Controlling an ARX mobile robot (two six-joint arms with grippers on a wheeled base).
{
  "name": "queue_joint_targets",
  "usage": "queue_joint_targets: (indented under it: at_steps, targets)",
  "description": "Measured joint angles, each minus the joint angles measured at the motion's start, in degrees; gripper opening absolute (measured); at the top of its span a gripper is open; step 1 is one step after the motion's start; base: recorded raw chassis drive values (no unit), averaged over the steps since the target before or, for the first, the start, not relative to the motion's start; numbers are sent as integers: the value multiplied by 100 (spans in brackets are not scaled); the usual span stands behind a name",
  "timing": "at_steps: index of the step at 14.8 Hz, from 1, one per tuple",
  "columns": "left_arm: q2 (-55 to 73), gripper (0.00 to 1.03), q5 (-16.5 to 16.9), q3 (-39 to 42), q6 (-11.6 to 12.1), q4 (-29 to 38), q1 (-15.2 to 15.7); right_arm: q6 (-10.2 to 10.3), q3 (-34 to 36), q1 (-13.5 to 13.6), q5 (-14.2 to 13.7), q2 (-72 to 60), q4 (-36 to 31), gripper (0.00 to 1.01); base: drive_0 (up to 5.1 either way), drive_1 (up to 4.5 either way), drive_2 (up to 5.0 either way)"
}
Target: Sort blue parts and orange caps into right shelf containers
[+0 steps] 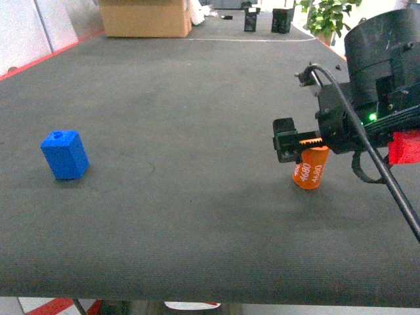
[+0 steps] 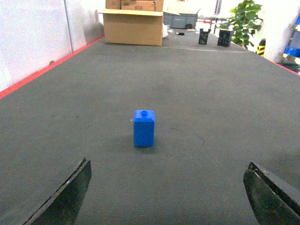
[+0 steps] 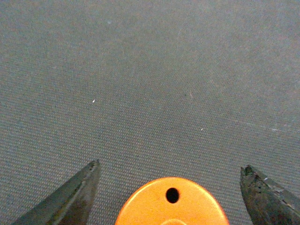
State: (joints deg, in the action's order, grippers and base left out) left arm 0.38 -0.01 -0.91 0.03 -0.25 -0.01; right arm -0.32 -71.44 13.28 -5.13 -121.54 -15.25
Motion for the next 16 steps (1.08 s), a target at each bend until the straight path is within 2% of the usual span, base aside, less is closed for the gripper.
queue_joint_targets:
  at_steps: [4,5,6,8,11,12,13,15,16]
  targets:
    - [0,98,0,0,-2,2,0,33,28,55,-125,-256,-118,48,0,0,0]
    - [0,98,0,0,-2,2,0,33,175,37,-142,-120,-192,43,0,0,0]
    - [0,98,0,0,0,0,0,74,476,2,-98,118,-411,43,0,0,0]
    - [0,98,0,0,-2,0,0,120,1440,-55,-70,1023,-990,43,0,0,0]
    - [0,98,0,0,-2,0,0,490,3414,-81,-90,3051,-1440,43,0,0,0]
    - [0,98,0,0,0,2,0,560,4035,24,-284,3615,-1338,43,0,0,0]
    - [0,98,0,0,-2,0,0,581,4725,223,-601,4299,-1174,43,0,0,0]
    - [0,98,0,0,0,2,0,234,5613,584,-1585,5659,-1003,43,0,0,0]
    - [0,98,-2,0,0,0,0,146,5733,584,-1915,6026,-997,43,0,0,0]
